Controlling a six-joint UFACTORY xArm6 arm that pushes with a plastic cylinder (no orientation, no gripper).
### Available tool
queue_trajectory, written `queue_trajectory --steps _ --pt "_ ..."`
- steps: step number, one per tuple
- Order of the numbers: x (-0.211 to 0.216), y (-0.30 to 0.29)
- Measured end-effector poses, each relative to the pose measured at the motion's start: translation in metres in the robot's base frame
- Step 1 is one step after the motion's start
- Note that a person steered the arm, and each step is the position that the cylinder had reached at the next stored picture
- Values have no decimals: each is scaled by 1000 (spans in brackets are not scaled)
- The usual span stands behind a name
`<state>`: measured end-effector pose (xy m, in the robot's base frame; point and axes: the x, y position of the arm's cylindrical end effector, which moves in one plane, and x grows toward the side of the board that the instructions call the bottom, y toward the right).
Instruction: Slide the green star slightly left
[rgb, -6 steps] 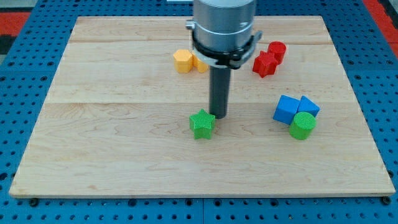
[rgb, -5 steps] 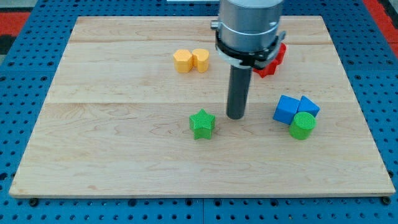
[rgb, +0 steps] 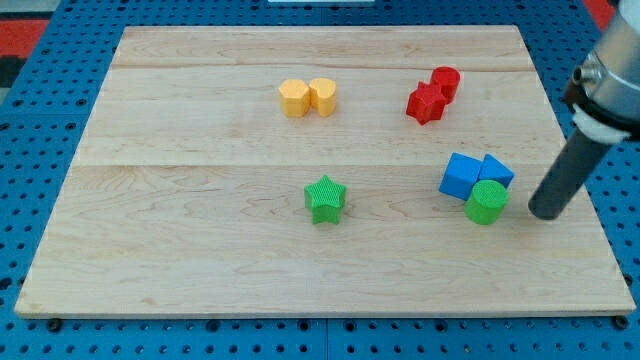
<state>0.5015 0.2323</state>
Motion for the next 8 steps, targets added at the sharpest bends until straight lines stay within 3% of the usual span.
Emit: queue_trajectory --steps 4,8 --pt "15 -55" --pt "-10 -105"
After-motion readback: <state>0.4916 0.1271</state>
